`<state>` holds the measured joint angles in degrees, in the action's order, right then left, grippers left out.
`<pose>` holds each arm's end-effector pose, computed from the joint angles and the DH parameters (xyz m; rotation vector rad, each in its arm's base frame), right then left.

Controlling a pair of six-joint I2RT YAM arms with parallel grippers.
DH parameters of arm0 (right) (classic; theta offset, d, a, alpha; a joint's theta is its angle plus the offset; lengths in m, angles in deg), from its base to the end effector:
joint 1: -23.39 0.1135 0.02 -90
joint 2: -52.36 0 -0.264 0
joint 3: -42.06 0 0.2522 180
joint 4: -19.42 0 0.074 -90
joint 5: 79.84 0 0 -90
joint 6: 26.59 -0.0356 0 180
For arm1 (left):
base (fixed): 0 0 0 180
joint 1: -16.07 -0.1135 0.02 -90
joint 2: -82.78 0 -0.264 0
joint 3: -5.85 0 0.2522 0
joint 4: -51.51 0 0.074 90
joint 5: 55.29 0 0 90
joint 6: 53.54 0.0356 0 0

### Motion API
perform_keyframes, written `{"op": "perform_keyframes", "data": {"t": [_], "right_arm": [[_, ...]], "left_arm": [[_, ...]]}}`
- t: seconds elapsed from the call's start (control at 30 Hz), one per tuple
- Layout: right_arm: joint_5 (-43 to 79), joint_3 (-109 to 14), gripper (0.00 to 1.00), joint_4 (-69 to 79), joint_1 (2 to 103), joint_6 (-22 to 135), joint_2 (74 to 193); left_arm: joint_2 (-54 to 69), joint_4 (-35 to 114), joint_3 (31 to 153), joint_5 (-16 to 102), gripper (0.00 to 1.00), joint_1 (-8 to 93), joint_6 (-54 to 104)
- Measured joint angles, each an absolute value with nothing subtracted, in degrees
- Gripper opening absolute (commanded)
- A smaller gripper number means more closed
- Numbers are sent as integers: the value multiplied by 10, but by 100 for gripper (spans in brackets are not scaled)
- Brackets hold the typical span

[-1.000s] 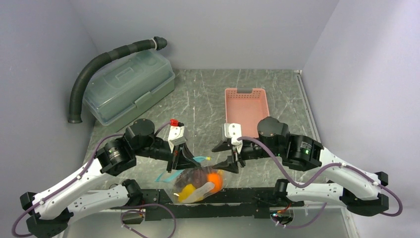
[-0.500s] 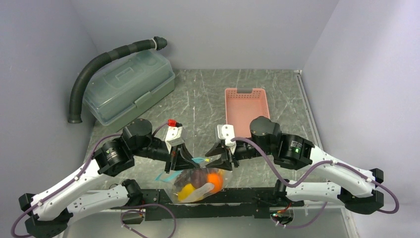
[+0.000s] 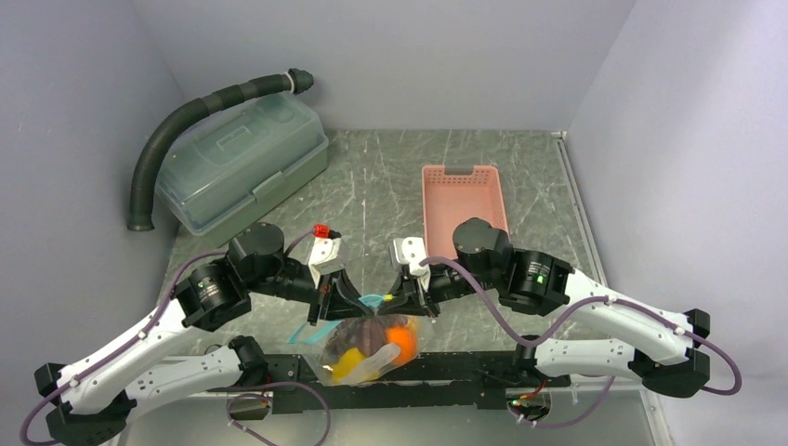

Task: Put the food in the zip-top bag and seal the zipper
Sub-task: Zip the zipper food storage bag at the center of the board.

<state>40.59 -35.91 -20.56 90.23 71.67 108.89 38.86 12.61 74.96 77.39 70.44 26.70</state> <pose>0.0654 0.1987 0.3926 -1.5241 1.3428 1.1744 0.0709 -0.1403 0.3802 1.2676 1.5452 -1.4293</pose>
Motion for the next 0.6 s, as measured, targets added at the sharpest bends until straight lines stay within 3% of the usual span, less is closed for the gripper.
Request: {"op": "perform_keyframes", "data": {"t": [0.47,0.6], "right_arm": [[409,-359,0,-197,902,714,1090],[406,-359,27,-195,903,713,1090]], "left_arm": [[403,118,753,771,0,704,268],[408,117,753,767,0,704,267]]}}
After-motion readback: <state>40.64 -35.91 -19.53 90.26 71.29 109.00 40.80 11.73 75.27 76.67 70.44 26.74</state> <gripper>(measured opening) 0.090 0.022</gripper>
